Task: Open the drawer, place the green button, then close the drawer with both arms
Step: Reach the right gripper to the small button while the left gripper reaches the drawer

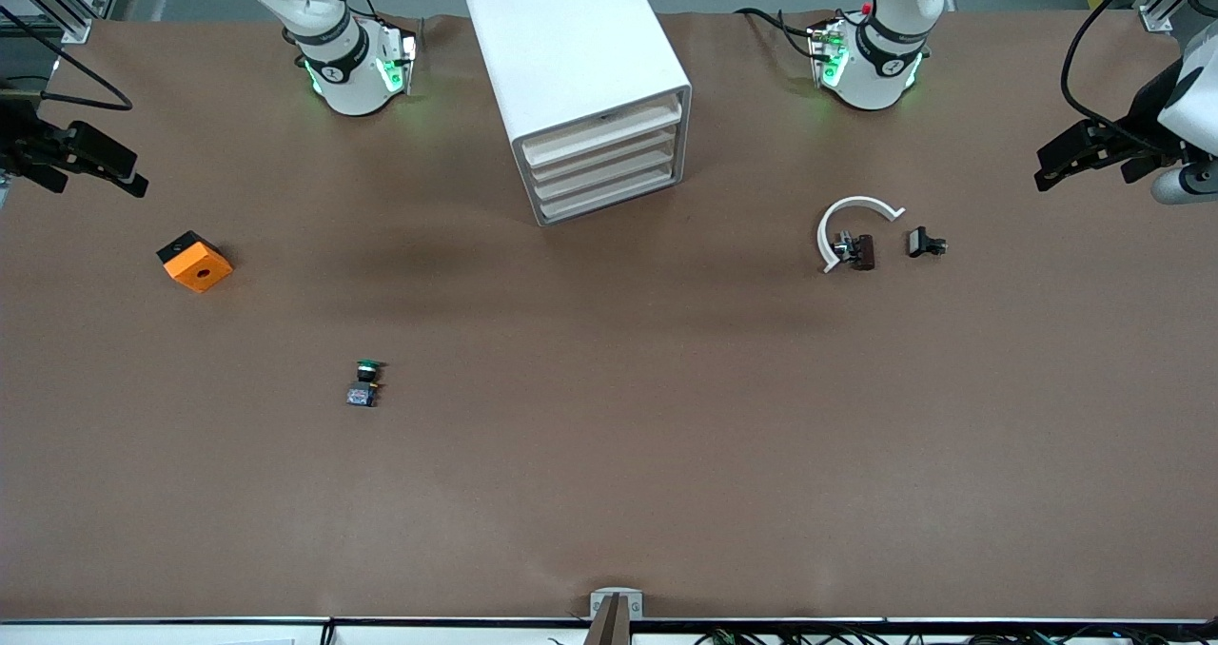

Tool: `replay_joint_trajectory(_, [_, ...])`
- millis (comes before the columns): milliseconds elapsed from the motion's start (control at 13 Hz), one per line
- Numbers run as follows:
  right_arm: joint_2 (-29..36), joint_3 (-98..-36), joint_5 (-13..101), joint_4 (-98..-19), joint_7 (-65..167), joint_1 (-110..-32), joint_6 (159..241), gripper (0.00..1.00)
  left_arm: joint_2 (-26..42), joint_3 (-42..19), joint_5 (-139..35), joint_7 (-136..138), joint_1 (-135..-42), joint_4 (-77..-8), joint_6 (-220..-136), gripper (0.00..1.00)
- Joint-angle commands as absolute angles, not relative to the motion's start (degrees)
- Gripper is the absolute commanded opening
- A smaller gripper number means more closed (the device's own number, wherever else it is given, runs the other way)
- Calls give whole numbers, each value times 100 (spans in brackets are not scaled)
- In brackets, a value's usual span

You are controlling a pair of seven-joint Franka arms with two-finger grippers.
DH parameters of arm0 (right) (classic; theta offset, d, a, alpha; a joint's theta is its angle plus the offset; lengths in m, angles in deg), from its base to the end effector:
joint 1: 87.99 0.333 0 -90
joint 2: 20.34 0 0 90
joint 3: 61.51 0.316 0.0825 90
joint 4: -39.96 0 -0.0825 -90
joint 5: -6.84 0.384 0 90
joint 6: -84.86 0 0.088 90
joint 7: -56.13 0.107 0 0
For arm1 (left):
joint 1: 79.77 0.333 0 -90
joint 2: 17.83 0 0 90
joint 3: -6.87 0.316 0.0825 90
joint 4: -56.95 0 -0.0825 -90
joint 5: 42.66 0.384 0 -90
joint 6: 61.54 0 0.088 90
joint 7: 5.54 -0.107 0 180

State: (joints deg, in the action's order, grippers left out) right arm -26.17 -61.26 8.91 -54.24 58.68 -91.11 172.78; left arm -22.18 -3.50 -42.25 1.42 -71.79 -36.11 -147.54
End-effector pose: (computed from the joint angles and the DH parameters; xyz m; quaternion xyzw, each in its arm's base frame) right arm 0.5182 -0.0219 0.6415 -0.9987 0.0467 0.0039 0.0178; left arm 0.5230 -0.0249 0.6338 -0.9988 -0.0404 0.0233 0.0123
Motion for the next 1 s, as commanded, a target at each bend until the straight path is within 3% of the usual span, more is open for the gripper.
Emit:
replay_joint_trajectory(0, [-2676, -6142, 851, -5435, 5851, -9115, 17319, 100, -2152, -359, -4257, 149, -7177, -3437, -14592, 100])
replay_joint_trajectory(231, [-2632, -6142, 833, -5365, 5851, -9141, 17284, 100, -1934, -376, -4248, 175, -7212, -3297, -14583, 100])
replay_joint_trajectory(692, [-1877, -6116, 702, -5101, 5842, -9176, 17398, 100, -1020, -648, -4310, 289, -7256, -3313, -14889, 100])
replay_joint_trajectory(923, [-1384, -6107, 710, -5083, 5842, -9115, 17644, 100, -975, -850, -4318, 745, -7247, -4190, -15924, 100])
